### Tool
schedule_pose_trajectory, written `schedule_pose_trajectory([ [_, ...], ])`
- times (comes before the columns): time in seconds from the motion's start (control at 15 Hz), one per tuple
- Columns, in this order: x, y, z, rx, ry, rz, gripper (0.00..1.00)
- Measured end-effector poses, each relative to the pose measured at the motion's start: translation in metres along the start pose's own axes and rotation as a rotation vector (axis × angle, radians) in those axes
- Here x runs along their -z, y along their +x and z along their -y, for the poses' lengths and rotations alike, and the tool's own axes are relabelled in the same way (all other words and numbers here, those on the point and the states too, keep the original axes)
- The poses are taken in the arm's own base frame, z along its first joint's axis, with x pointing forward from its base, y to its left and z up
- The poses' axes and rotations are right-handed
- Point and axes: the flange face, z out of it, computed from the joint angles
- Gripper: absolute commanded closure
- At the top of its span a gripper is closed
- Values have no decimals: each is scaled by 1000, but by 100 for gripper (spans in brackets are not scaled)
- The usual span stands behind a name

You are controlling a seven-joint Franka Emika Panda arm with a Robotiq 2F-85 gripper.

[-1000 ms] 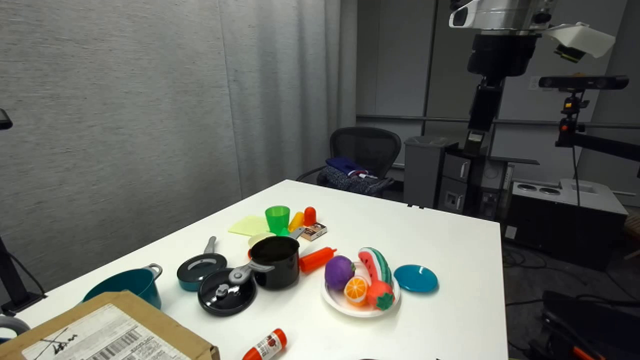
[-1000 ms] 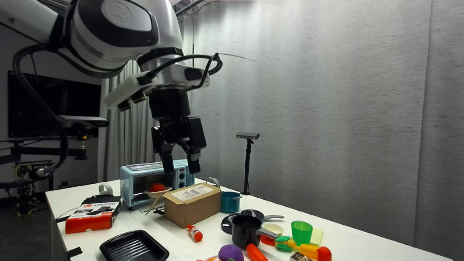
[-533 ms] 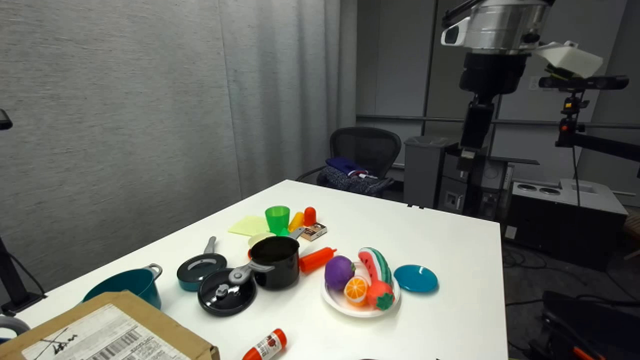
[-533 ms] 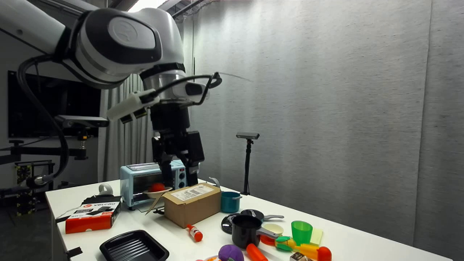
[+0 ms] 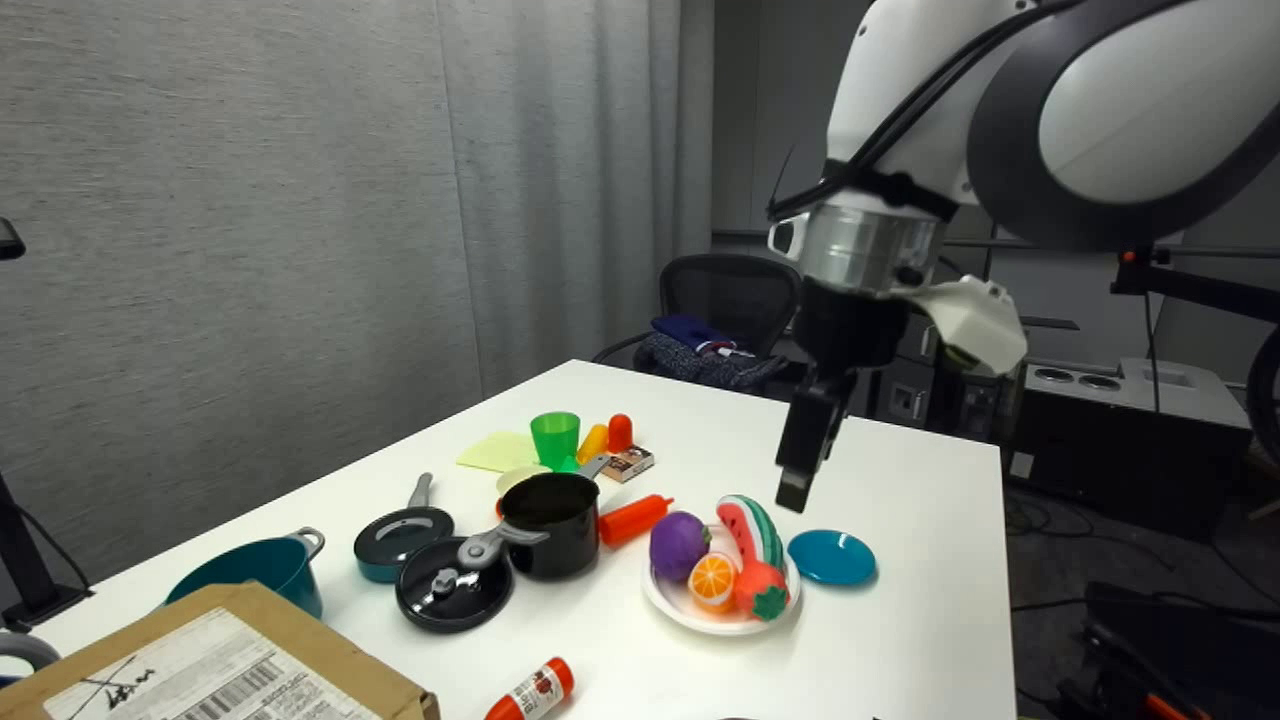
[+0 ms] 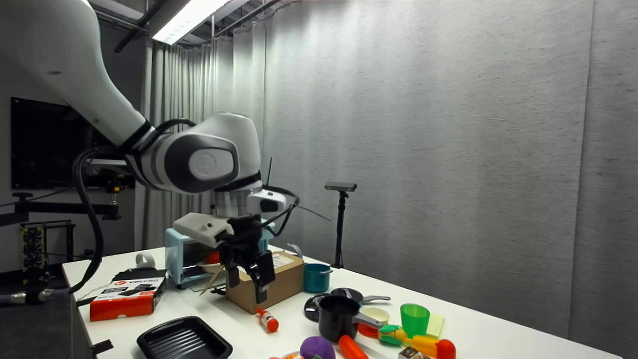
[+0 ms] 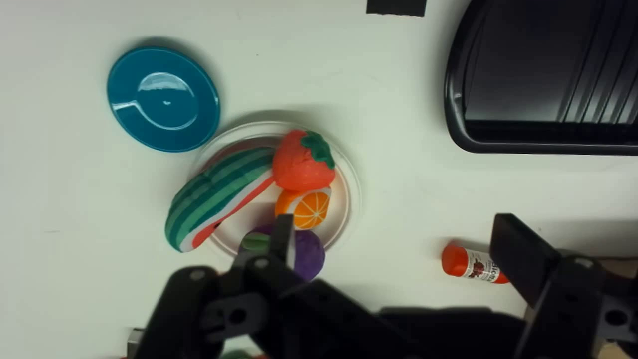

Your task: Move the white plate to the right

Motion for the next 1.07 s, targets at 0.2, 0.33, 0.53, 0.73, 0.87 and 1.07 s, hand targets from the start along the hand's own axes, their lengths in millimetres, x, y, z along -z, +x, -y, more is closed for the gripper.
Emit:
schedule_pose_trajectory([
  [0.2,-44,12,17,-21,6,13,0],
  [0.33,-67,16,16,-33,8,42,0],
  [0.53,-66,17,16,-32,8,40,0],
  [0.73,-62,17,16,-32,8,33,0],
  [0.87,-62,17,16,-32,8,33,0],
  [1.07,-64,17,16,-32,5,34,0],
])
